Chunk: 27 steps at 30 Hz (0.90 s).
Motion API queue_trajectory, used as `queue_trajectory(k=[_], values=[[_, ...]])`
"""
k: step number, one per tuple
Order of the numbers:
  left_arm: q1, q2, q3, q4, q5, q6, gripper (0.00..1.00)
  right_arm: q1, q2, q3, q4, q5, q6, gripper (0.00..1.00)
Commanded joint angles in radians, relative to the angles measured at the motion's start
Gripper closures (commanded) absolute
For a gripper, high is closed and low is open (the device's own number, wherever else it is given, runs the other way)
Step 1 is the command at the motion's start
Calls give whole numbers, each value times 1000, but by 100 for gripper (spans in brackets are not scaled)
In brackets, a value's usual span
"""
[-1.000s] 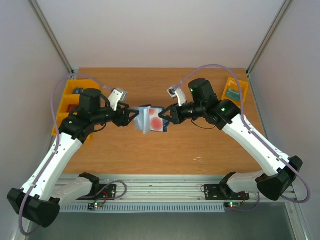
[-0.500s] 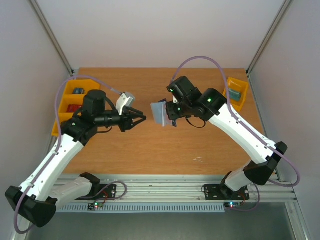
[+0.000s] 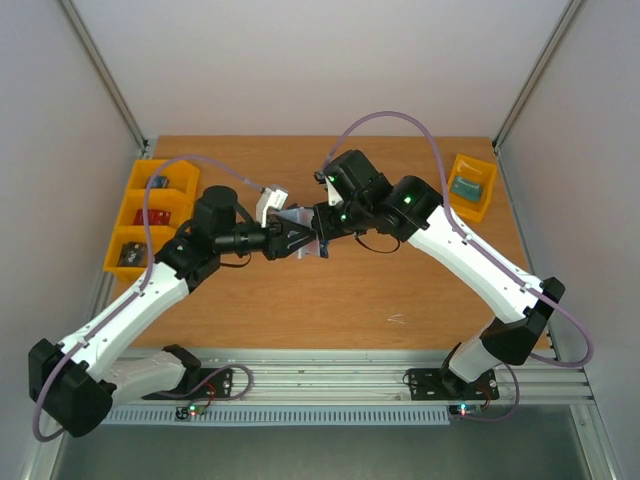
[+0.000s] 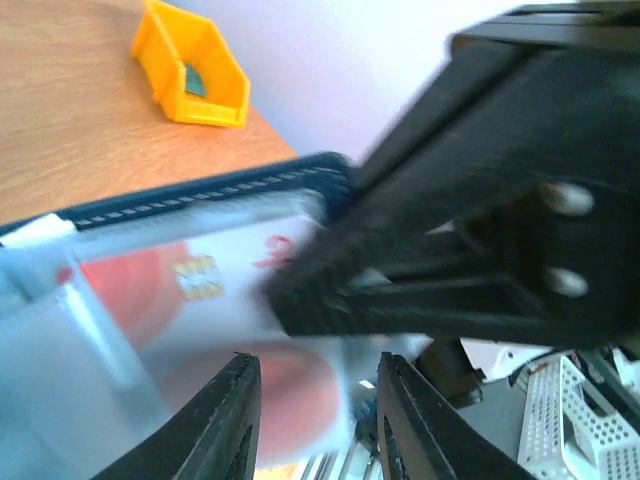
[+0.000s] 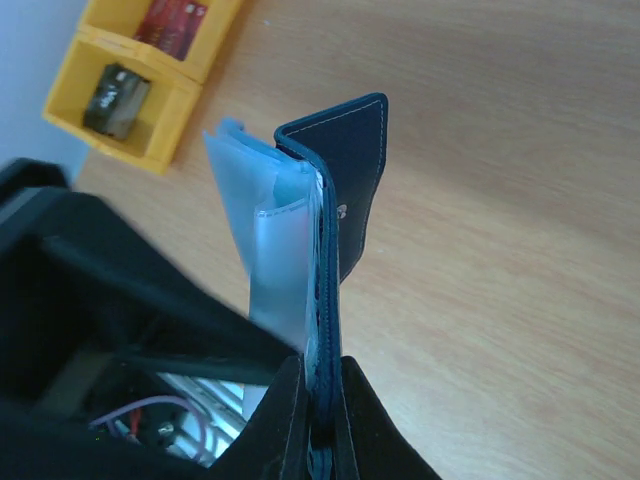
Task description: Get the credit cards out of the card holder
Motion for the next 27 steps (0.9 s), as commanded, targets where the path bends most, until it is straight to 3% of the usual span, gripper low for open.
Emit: queue_trajectory(k=[1,6,10,22,27], values=[[0,15,-31,118,-75,-165,66,7,-10,23,67,-91,31,99],[53,-4,-51,8,-176,-153,66,3,-36,13,92,-130,19,99],[88,-28,-63,7,-163,-145,66,0,-61,-11,128,-217,-3,99],[112,-85,-45,15,84,-55,59,-54,-188,-138,309,-489,-145,99],[107,-92,-33,186,241,-82,70,-54,-193,-170,375,-564,-187,99]])
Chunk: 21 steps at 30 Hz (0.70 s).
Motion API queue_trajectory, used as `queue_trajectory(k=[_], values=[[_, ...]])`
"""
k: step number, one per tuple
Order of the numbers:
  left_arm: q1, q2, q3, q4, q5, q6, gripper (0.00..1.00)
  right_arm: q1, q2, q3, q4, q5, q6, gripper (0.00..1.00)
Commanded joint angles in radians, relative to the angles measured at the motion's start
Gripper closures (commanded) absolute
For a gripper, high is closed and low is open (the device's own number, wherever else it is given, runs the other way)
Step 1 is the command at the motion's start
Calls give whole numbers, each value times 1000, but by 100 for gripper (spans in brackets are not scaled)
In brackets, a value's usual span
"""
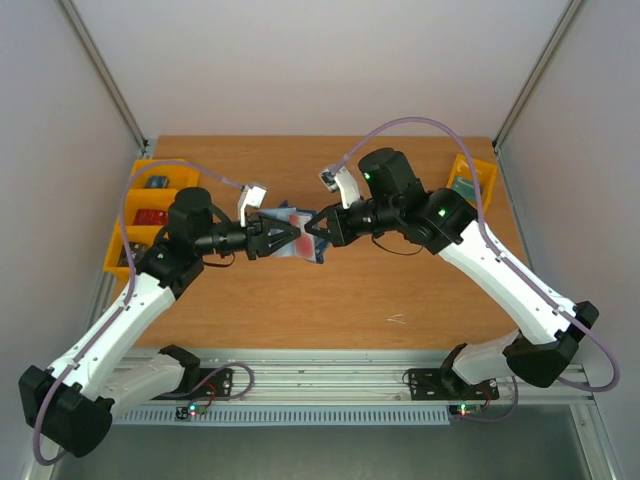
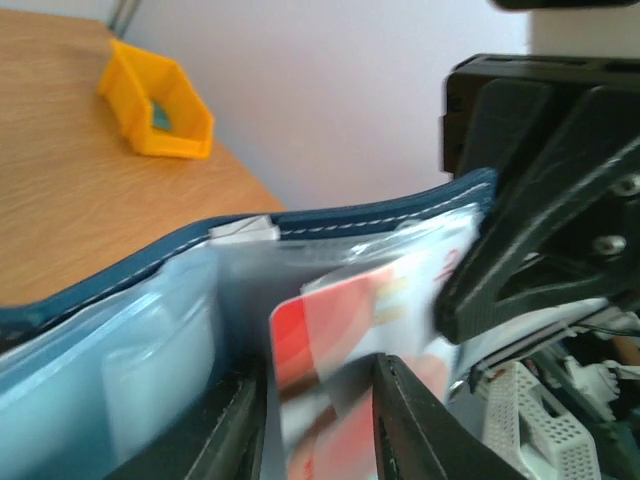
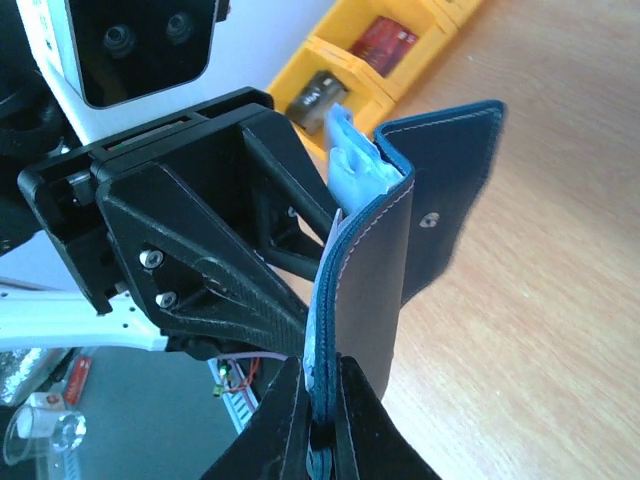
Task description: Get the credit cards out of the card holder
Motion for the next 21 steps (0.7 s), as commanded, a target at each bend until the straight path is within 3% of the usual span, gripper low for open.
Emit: queue_trajectory(k=[1,6,7,10,11,12,14,18,21], values=[[-4,-5,22,154,152,-8,73,11,-31,-22,177,-163,-67,99],[-17,-19,48,269,271,-47,89,-10,-30,-58,227,-159,-71,99],[-17,-23,57,267,287,-51,97,-16,-33,-70,238,-165,-68,99],[-16,-43,93,175,316,-26,100,-37,-53,-115,275,-194,-54,99],[-16,-52,97,131,318,-9,100,-40,-64,-131,282,-202,-54,92],[-15,-60,98,104,305,0,100,-43,-76,-147,289,-209,-56,76],[-10,-72,99,70,274,19,100,-44,-93,-174,290,-227,-68,58],[9,-74,95,65,251,35,100,-44,-131,-228,294,-272,-74,48],[13,-75,96,63,262,36,100,-44,-165,-275,329,-301,-62,51]])
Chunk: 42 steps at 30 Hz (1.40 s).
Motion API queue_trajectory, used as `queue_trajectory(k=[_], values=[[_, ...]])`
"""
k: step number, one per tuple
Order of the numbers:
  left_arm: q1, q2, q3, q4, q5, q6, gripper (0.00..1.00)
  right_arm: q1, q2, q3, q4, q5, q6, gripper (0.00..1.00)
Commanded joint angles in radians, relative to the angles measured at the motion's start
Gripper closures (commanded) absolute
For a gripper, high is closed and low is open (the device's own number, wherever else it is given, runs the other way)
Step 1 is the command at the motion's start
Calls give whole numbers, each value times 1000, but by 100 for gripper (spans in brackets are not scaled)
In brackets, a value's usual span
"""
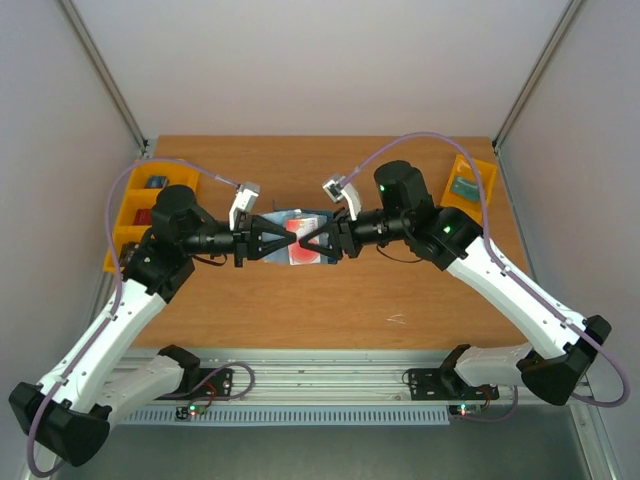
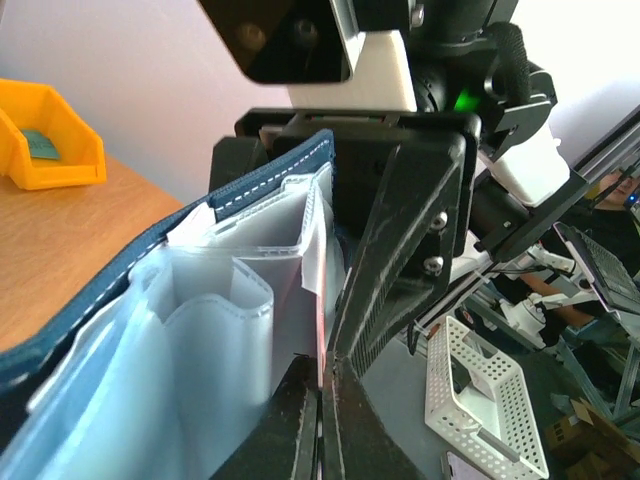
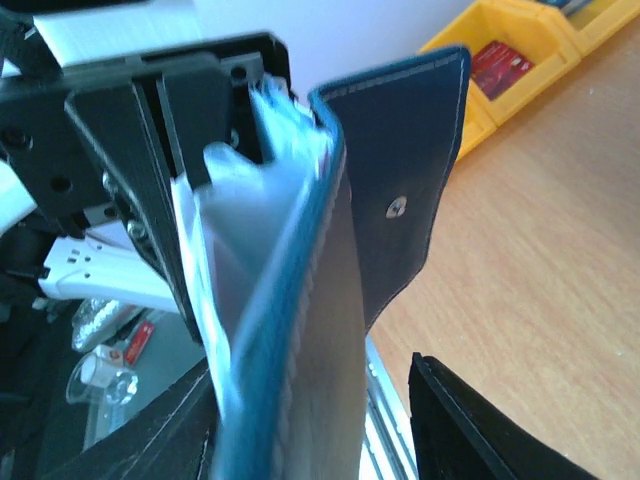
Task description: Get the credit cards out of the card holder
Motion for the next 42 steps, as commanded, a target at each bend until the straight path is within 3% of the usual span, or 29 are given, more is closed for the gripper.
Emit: queue_trajectory(k=[1,6,9,13,16,17,20,22,27,37,42], values=[[7,-18,33,23,45,27,100,3,-56,-53,64,-66,2,52],[13,-20,47,-60,48,87,100,2,-108,-95,77,-69,-5,47],[16,-23,54,-98,47,122,100,1,-120,-97,51,-68,-16,50],[17,-25,54,-110,48,134,100,-1,-129,-104,48,-67,-14,73],[17,-25,53,-104,69,133,100,-1,-120,-97,55,-77,-10,96],[17,-25,53,-101,86,131,100,0,-119,-94,57,-78,-10,98],[19,-28,51,-101,133,121,99,-3,-126,-94,66,-81,-20,99],[22,-35,47,-118,141,129,90,-5,-132,-92,63,-88,-27,99],[27,-41,28,-126,139,148,85,-6,-136,-81,48,-110,-34,99],[34,-32,40,-177,186,168,99,-16,-142,-71,34,-122,-49,99],[35,-34,65,-268,186,246,98,-30,-148,-75,26,-133,-54,99]])
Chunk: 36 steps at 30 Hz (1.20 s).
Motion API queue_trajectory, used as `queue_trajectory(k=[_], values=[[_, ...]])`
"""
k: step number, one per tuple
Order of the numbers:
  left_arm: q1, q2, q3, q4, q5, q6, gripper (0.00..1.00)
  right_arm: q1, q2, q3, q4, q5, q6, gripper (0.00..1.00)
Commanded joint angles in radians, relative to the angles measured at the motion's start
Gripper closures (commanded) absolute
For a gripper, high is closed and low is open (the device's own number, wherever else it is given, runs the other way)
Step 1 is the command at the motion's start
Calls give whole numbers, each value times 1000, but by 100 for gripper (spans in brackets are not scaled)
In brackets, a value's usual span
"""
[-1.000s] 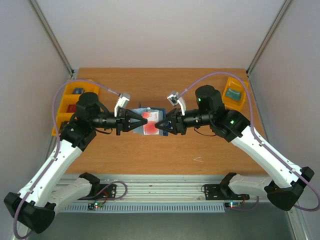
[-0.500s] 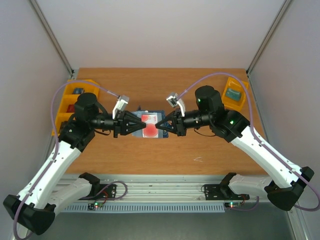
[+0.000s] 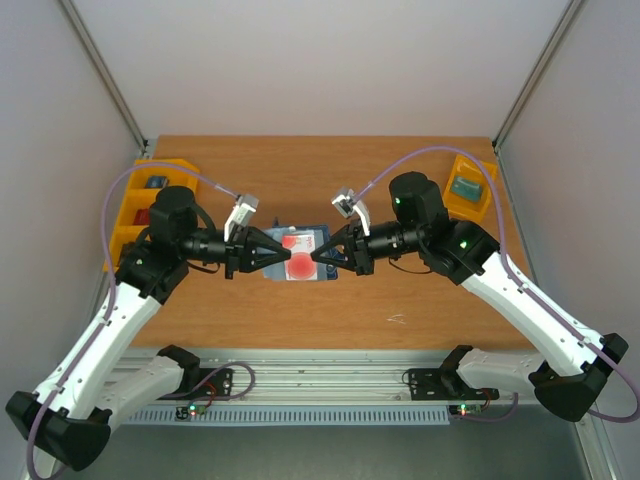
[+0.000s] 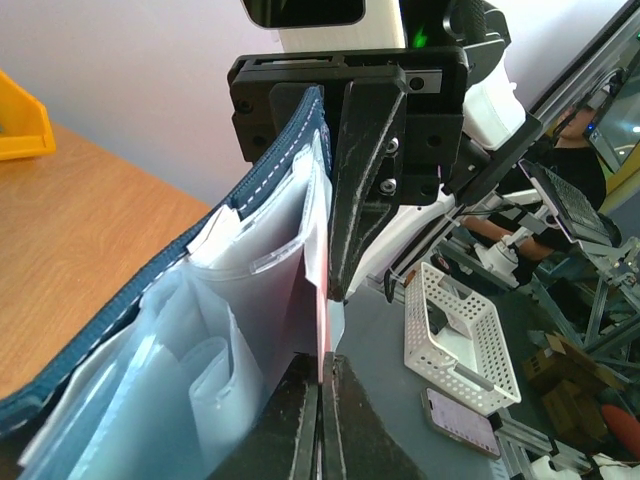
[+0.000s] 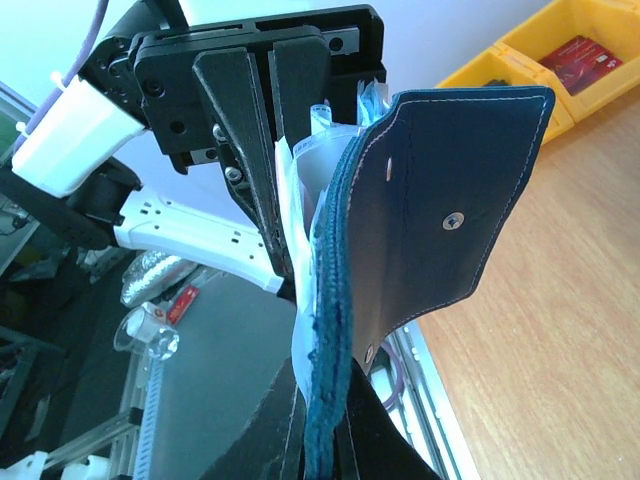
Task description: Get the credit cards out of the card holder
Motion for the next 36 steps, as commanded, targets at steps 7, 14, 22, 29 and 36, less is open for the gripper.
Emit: queue_trajectory(k=[7,14,22,29,36], values=[[6,-15,40,-90,45,86,99,-28,-26,25,6,-25,-15,99],[6,-13,61,-154,15,125,100,-61,-44,20,-17,-11,-33,99],[6,-25,83,-245,-132,209,100,-101,-51,42,-75,-2,-66,99],[12,-44,84,-272,-208,213,100,-154,-64,44,-154,129,-52,99],[33,-58,93,-313,-432,226,100,-242,2,-2,-235,237,43,99]])
